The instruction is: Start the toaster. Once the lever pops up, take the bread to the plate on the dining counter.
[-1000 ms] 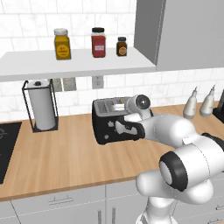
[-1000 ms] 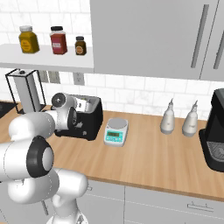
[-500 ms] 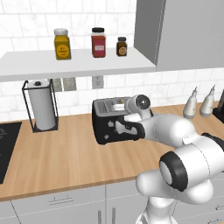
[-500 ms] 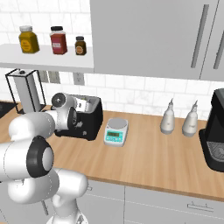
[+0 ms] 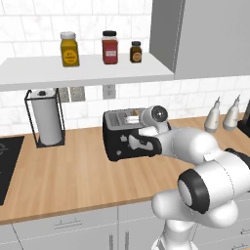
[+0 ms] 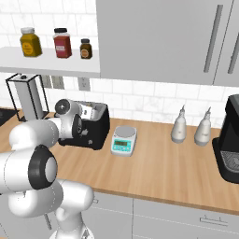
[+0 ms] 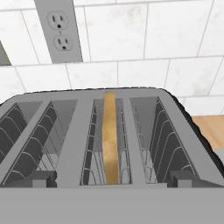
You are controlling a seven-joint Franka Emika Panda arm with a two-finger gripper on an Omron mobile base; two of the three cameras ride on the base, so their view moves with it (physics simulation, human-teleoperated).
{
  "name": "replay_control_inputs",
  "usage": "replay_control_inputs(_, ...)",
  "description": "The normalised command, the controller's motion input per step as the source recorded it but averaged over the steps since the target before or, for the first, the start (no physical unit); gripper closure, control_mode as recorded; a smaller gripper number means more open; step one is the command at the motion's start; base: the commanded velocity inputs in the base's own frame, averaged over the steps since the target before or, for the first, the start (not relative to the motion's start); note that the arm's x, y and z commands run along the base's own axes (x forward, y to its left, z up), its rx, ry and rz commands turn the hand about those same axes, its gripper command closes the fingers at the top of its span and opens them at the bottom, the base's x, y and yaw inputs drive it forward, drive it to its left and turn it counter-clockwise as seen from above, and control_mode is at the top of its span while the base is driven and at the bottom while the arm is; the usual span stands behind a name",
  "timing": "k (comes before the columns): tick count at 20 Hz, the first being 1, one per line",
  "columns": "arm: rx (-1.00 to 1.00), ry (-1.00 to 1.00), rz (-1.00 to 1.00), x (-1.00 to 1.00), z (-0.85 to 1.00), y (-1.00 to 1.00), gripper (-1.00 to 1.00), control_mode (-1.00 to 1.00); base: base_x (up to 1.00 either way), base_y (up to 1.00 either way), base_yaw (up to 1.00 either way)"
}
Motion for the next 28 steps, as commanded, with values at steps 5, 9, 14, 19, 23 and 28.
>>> replay_control_inputs(5, 0.0, 0.0, 0.0, 0.0, 0.0, 0.0, -1.0, -1.0, 0.0, 0.0, 0.0)
replay_control_inputs(9, 0.0, 0.0, 0.0, 0.0, 0.0, 0.0, -1.0, -1.0, 0.0, 0.0, 0.0)
replay_control_inputs(14, 0.0, 0.0, 0.0, 0.0, 0.0, 0.0, -1.0, -1.0, 0.0, 0.0, 0.0)
replay_control_inputs(19, 0.0, 0.0, 0.0, 0.0, 0.0, 0.0, -1.0, -1.0, 0.0, 0.0, 0.0)
replay_control_inputs(23, 0.0, 0.0, 0.0, 0.0, 0.0, 0.0, -1.0, -1.0, 0.0, 0.0, 0.0)
replay_control_inputs(28, 0.0, 0.0, 0.0, 0.0, 0.0, 0.0, -1.0, -1.0, 0.0, 0.0, 0.0)
